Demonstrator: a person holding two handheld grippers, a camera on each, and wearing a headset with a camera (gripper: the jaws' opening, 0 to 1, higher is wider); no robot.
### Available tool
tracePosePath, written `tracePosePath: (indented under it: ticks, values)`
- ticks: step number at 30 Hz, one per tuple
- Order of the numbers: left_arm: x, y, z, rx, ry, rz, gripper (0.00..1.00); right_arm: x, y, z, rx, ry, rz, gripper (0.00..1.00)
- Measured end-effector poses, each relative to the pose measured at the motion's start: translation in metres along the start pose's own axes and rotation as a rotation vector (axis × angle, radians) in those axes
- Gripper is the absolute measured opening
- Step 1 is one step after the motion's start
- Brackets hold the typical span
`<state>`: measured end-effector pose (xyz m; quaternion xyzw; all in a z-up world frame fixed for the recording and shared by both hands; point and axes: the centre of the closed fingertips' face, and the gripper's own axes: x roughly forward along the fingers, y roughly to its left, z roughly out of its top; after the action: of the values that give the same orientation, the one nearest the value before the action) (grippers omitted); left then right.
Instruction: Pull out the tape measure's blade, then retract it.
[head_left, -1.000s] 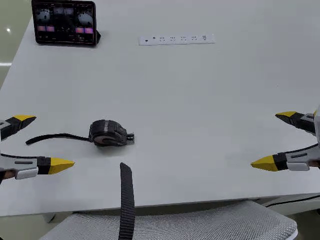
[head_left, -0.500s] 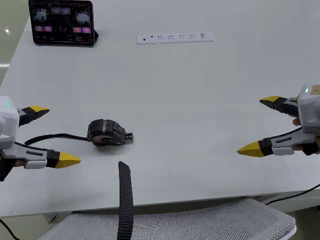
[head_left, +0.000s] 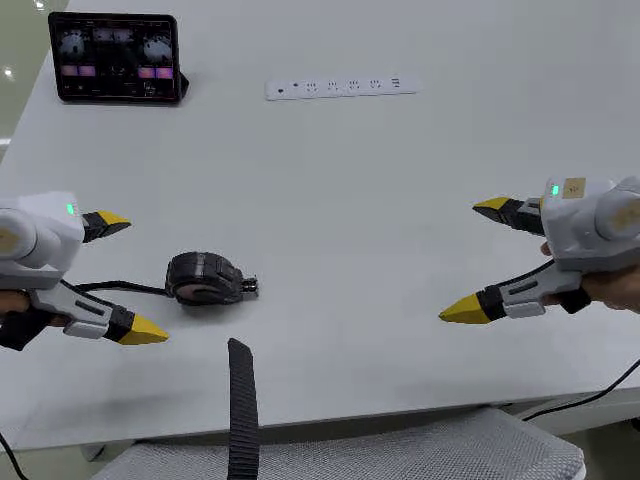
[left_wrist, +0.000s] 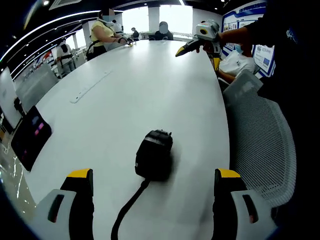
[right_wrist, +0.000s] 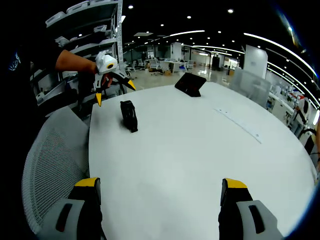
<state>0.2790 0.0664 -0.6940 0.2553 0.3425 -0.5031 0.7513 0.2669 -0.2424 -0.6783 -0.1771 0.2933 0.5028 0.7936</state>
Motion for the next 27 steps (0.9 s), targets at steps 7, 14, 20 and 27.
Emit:
tracePosePath:
  ticks: [7,14,20,27]
  values:
    - [0.011,0.004,0.006,0.051,0.058,-0.028,0.99,0.014,0.0,0.011,-0.029,-0.001,0.02,0.99]
    - [0.024,0.005,0.015,0.121,0.084,-0.056,0.96,0.032,0.003,0.016,-0.049,0.002,0.044,0.99]
    - [0.038,0.002,0.018,0.163,0.109,-0.086,0.9,0.049,0.011,0.023,-0.075,0.0,0.073,0.99]
    - [0.051,-0.005,0.013,0.176,0.16,-0.123,0.71,0.067,0.019,0.031,-0.095,-0.002,0.1,0.99]
